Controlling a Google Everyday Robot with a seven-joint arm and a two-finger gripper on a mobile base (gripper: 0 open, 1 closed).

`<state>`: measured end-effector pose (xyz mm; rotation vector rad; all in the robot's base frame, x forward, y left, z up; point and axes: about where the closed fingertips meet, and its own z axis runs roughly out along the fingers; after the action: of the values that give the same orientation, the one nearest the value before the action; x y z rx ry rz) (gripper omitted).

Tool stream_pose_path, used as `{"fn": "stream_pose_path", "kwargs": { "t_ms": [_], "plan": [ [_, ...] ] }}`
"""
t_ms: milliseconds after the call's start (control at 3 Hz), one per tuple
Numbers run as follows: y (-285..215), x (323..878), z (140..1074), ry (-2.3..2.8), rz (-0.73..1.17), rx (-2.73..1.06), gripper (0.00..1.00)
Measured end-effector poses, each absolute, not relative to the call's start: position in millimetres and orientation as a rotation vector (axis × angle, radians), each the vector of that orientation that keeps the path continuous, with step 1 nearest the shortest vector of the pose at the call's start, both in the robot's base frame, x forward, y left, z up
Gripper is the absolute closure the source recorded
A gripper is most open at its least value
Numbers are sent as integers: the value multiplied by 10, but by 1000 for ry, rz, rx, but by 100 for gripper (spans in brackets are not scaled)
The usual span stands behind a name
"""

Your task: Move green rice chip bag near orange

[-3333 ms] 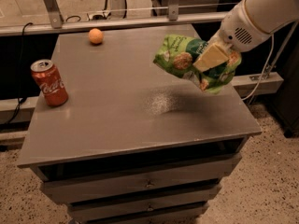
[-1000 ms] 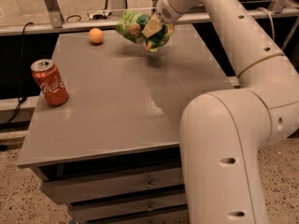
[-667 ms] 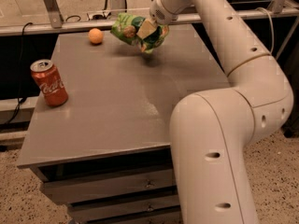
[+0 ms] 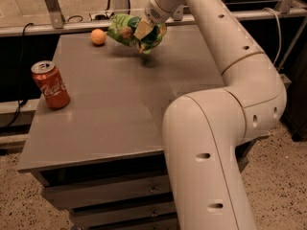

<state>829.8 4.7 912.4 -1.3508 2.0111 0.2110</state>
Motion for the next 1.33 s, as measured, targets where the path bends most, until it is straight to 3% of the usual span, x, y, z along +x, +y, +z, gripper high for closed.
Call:
{"fn": "stream_pose_path", "kwargs": {
  "t_ms": [333, 1333],
  "plan": [
    [152, 8312, 9077, 2021, 200, -1372, 82],
    [310, 8354, 8947, 2046, 195, -1400, 12]
  ]
}}
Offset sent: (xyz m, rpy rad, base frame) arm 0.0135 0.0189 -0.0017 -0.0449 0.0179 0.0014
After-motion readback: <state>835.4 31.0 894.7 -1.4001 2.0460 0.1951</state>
